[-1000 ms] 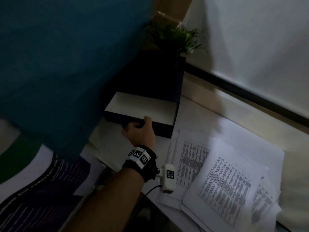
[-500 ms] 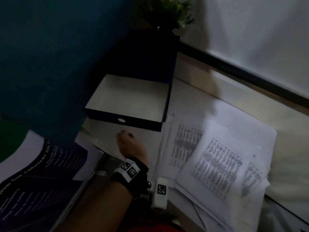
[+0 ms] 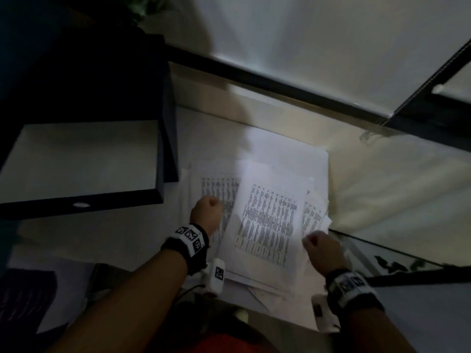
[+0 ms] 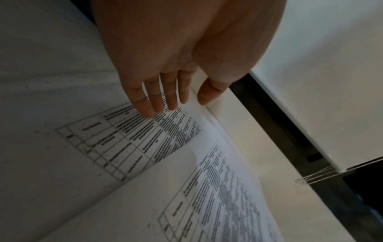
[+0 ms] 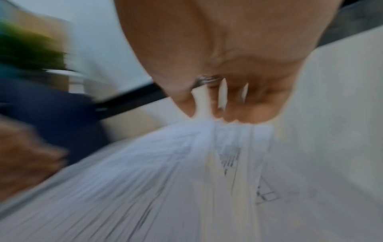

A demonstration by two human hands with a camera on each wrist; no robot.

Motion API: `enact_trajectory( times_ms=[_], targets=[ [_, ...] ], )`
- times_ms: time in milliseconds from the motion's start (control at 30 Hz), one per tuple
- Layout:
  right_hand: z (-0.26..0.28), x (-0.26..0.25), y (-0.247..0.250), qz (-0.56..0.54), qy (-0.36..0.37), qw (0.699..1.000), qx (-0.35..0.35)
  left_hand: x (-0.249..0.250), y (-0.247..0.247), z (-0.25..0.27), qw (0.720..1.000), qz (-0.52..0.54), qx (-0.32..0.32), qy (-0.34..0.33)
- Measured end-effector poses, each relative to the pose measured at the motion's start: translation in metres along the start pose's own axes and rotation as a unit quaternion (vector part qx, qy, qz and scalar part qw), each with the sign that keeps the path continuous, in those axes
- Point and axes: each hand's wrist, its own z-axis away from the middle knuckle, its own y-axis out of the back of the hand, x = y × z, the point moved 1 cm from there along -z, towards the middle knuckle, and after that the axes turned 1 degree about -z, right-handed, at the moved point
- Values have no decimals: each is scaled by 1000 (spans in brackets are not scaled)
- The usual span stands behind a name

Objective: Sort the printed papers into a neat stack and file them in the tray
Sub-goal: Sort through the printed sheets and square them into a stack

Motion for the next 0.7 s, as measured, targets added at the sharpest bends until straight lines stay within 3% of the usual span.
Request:
enact_trajectory(
  times_ms=[67,267,367,533,700],
  targets=[
    [-22,7,-10,-7,-47,998,40,2,-5,-9,999,-32,-12,-17],
    [-50,6,-24,-57,-192,980,-10,10,-33,-30,997,-73,-35,6],
    [-51,-3,-33,-59,-149,987,2,14,-53,-37,993,-87,-73,21],
    [-51,-17,-41,-109,-108,988,27,23,-78,-40,988,-135,-72,34],
    [-54,-23,-36,-160,-166,972,54,29,-82,-43,970,-223,-56,76]
  ],
)
